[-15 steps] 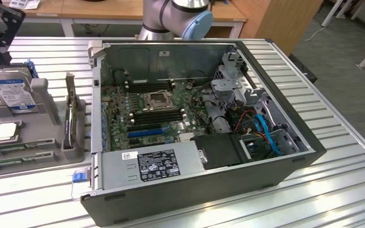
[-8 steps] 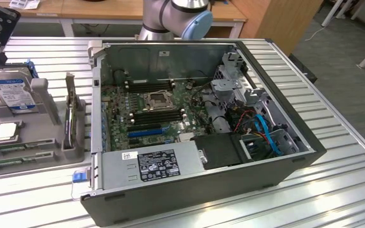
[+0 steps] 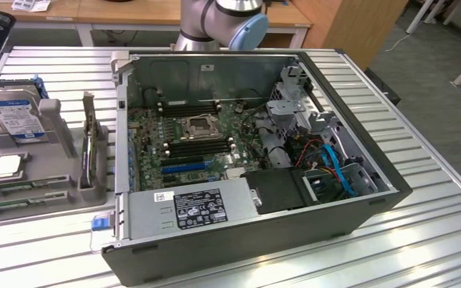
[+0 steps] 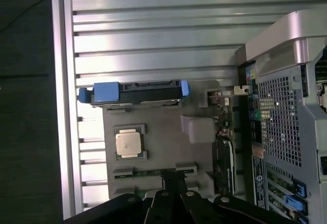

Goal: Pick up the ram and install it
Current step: 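Reach for the ram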

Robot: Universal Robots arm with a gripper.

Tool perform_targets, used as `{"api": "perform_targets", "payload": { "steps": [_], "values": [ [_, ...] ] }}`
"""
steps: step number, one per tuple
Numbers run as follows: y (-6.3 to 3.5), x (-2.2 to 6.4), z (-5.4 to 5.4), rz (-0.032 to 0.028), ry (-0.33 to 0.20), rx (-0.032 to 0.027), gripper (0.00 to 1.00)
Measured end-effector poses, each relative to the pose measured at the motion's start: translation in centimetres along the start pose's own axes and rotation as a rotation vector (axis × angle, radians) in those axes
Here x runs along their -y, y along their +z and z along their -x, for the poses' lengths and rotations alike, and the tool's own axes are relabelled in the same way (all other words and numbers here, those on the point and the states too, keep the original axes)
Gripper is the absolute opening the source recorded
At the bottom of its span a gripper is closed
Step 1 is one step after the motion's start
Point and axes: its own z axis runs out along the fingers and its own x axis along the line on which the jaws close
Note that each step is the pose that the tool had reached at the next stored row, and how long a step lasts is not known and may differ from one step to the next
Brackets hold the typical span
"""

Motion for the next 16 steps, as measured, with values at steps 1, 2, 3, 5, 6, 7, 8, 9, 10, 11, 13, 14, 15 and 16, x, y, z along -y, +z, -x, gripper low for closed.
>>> {"api": "perform_targets", "payload": {
  "steps": [1,2,3,5,6,7,8,9,10,11,13,14,15,16],
  "values": [
    [0.01,0.01,-0.12,0.0,0.0,-0.0002,0.1],
    [0.02,0.02,-0.25,-0.0001,0.0,-0.0002,0.1],
    [0.04,0.03,-0.36,0.0,0.0,-0.0003,0.1],
    [0.06,0.05,-0.56,0.0,0.0,-0.0005,0.1],
    [0.06,0.06,-0.65,-0.0001,0.0,-0.0007,0.1],
    [0.07,0.07,-0.73,-0.0001,0.0,-0.0008,0.1],
    [0.08,0.08,-0.8,-0.0001,0.0,-0.0008,0.1],
    [0.08,0.08,-0.87,-0.0001,0.0,-0.0009,0.1],
    [0.09,0.09,-0.92,-0.0001,0.0,-0.0009,0.1],
    [0.09,0.09,-0.97,-0.0002,0.0,-0.001,0.1],
    [0.1,0.1,-1.04,-0.0001,0.0,-0.0009,0.1],
    [0.09,0.1,-1.04,-0.0001,0.0,-0.0009,0.1],
    [0.09,0.1,-1.04,-0.0001,0.0,-0.0009,0.1],
    [0.09,0.1,-1.04,-0.0001,0.0,-0.0009,0.1]
  ]
}}
